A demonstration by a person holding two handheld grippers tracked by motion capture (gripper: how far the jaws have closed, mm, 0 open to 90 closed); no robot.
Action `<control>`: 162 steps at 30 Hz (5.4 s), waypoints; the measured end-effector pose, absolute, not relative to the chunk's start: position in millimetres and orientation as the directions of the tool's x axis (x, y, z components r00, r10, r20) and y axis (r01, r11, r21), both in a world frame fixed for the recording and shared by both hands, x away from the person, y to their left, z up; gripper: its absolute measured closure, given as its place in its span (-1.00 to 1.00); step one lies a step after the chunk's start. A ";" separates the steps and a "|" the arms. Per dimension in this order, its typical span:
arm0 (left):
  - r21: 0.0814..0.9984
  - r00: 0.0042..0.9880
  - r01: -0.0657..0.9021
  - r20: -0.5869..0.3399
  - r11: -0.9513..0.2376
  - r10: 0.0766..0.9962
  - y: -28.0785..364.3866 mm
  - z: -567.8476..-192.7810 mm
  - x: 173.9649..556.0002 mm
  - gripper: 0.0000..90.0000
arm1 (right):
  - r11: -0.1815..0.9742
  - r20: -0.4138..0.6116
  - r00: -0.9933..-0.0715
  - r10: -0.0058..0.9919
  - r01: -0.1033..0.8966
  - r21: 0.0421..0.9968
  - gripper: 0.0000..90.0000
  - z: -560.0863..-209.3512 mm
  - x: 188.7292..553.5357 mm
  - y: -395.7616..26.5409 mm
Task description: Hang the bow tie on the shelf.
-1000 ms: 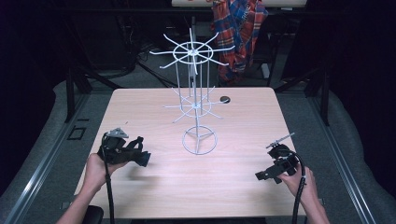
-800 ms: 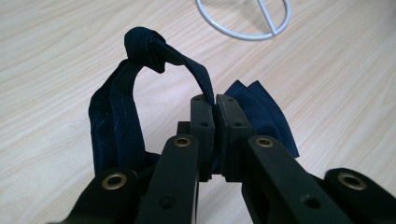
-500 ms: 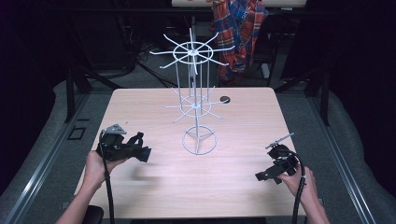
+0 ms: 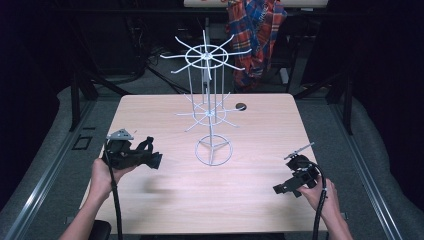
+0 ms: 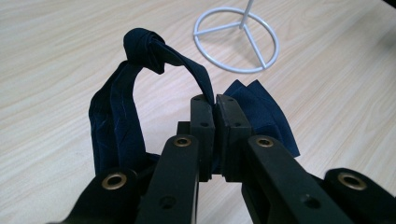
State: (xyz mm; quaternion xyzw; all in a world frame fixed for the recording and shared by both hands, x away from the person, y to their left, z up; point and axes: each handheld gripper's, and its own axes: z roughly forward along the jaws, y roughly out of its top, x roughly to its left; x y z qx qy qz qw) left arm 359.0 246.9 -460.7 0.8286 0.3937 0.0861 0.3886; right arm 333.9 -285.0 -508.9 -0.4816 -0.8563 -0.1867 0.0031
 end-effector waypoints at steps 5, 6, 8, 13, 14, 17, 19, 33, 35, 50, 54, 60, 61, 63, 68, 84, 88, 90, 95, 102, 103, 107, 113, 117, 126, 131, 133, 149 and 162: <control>0.723 0.678 0.577 -0.164 -0.380 0.716 244.7 -457.0 361.7 0.92 | 0.470 0.178 -0.537 0.825 0.825 0.313 -1.00 -509.1 334.1 -285.3; 0.723 0.679 0.577 -0.166 -0.381 0.715 244.3 -456.3 362.0 0.92 | 0.469 0.179 -0.537 0.825 0.826 0.313 -1.00 -509.1 334.0 -285.3; 0.727 0.679 0.574 -0.164 -0.378 0.715 243.6 -455.1 362.8 0.92 | 0.469 0.180 -0.536 0.825 0.826 0.312 -1.00 -509.3 334.1 -285.3; 0.736 0.680 0.565 -0.161 -0.372 0.716 242.6 -451.9 365.1 0.92 | 0.435 0.195 -0.513 0.836 0.836 0.333 -1.00 -511.0 332.6 -284.0; 0.737 0.679 0.567 -0.166 -0.368 0.715 242.4 -450.7 365.7 0.92 | 0.436 0.204 -0.515 0.833 0.836 0.333 -1.00 -511.0 332.8 -284.1; 0.744 0.680 0.560 -0.162 -0.365 0.715 242.1 -448.2 367.5 0.91 | 0.427 0.206 -0.508 0.837 0.840 0.336 -1.00 -511.2 332.3 -283.4; 0.748 0.680 0.558 -0.163 -0.360 0.715 241.5 -446.9 369.0 0.91 | 0.429 0.200 -0.508 0.838 0.839 0.334 -1.00 -511.3 332.4 -283.5; 0.764 0.685 0.545 -0.167 -0.346 0.710 237.4 -439.9 377.1 0.91 | 0.456 0.202 -0.526 0.826 0.835 0.309 -1.00 -510.0 333.6 -286.0; 0.766 0.684 0.545 -0.170 -0.341 0.710 237.3 -439.0 377.7 0.91 | 0.444 0.210 -0.517 0.830 0.840 0.313 -1.00 -510.7 333.3 -285.3; 0.795 0.693 0.514 -0.165 -0.321 0.702 232.7 -427.0 385.0 0.92 | 0.455 0.198 -0.523 0.829 0.837 0.304 -1.00 -512.1 335.2 -285.1; 0.803 0.694 0.508 -0.167 -0.312 0.700 232.3 -424.2 387.8 0.92 | 0.454 0.200 -0.523 0.828 0.836 0.308 -1.00 -512.3 334.8 -284.6; 0.816 0.696 0.496 -0.170 -0.297 0.697 231.2 -420.4 390.6 0.92 | 0.447 0.208 -0.519 0.829 0.839 0.311 -1.00 -512.4 334.0 -285.3; 0.818 0.699 0.493 -0.169 -0.297 0.695 230.9 -419.3 391.1 0.92 | 0.441 0.211 -0.515 0.831 0.840 0.316 -1.00 -512.7 333.7 -285.1; 0.820 0.702 0.490 -0.168 -0.298 0.692 230.1 -417.6 391.8 0.92 | 0.442 0.211 -0.516 0.830 0.840 0.315 -1.00 -512.6 333.6 -285.1; 0.829 0.706 0.479 -0.168 -0.288 0.689 228.7 -415.0 394.2 0.92 | 0.455 0.207 -0.524 0.826 0.837 0.305 -1.00 -512.0 334.2 -285.4; 0.841 0.740 0.447 -0.156 -0.305 0.654 215.0 -410.2 400.0 0.92 | 0.453 0.196 -0.519 0.832 0.840 0.298 -1.00 -512.1 333.9 -286.2; 0.841 0.750 0.440 -0.152 -0.314 0.644 210.7 -409.0 401.3 0.92 | 0.454 0.196 -0.519 0.832 0.840 0.298 -1.00 -512.1 333.9 -286.3; 0.839 0.753 0.439 -0.150 -0.320 0.641 208.8 -409.2 401.8 0.91 | 0.449 0.200 -0.516 0.833 0.841 0.301 -1.00 -512.5 333.7 -286.2; 0.838 0.761 0.434 -0.144 -0.332 0.632 204.6 -410.5 403.9 0.92 | 0.445 0.202 -0.514 0.834 0.842 0.305 -1.00 -513.0 333.5 -286.2; 0.837 0.771 0.425 -0.137 -0.343 0.622 199.3 -410.0 405.7 0.92 | 0.457 0.197 -0.520 0.831 0.840 0.293 -1.00 -512.2 333.6 -287.4; 0.839 0.773 0.424 -0.138 -0.342 0.619 197.9 -410.3 406.1 0.92 | 0.455 0.196 -0.520 0.831 0.840 0.296 -1.00 -512.4 333.5 -287.5; 0.838 0.779 0.419 -0.134 -0.349 0.612 194.5 -410.5 407.4 0.91 | 0.426 0.203 -0.500 0.842 0.847 0.318 -1.00 -513.8 331.8 -286.3; 0.840 0.786 0.410 -0.127 -0.357 0.605 190.1 -409.7 409.3 0.92 | 0.445 0.202 -0.512 0.835 0.844 0.301 -1.00 -512.7 332.5 -287.7; 0.839 0.792 0.406 -0.126 -0.362 0.597 188.4 -409.9 411.3 0.91 | 0.445 0.201 -0.512 0.835 0.844 0.299 -1.00 -512.7 332.5 -288.1; 0.835 0.811 0.400 -0.129 -0.379 0.570 181.5 -414.3 415.9 0.91 | 0.453 0.192 -0.516 0.835 0.842 0.292 -1.00 -512.2 332.8 -288.9; 0.830 0.816 0.401 -0.132 -0.388 0.562 178.4 -417.3 419.0 0.91 | 0.455 0.192 -0.517 0.834 0.842 0.290 -1.00 -512.3 333.0 -289.1; 0.830 0.818 0.400 -0.132 -0.389 0.559 176.0 -418.6 419.9 0.91 | 0.445 0.204 -0.511 0.835 0.845 0.296 -1.00 -512.6 332.8 -288.4; 0.822 0.832 0.387 -0.115 -0.418 0.544 161.6 -424.2 428.8 0.91 | 0.427 0.207 -0.498 0.842 0.850 0.310 -0.99 -514.0 331.9 -287.1; 0.802 0.830 0.401 -0.113 -0.443 0.547 156.0 -433.0 434.5 0.91 | 0.442 0.219 -0.511 0.831 0.847 0.296 -0.99 -513.2 332.8 -288.1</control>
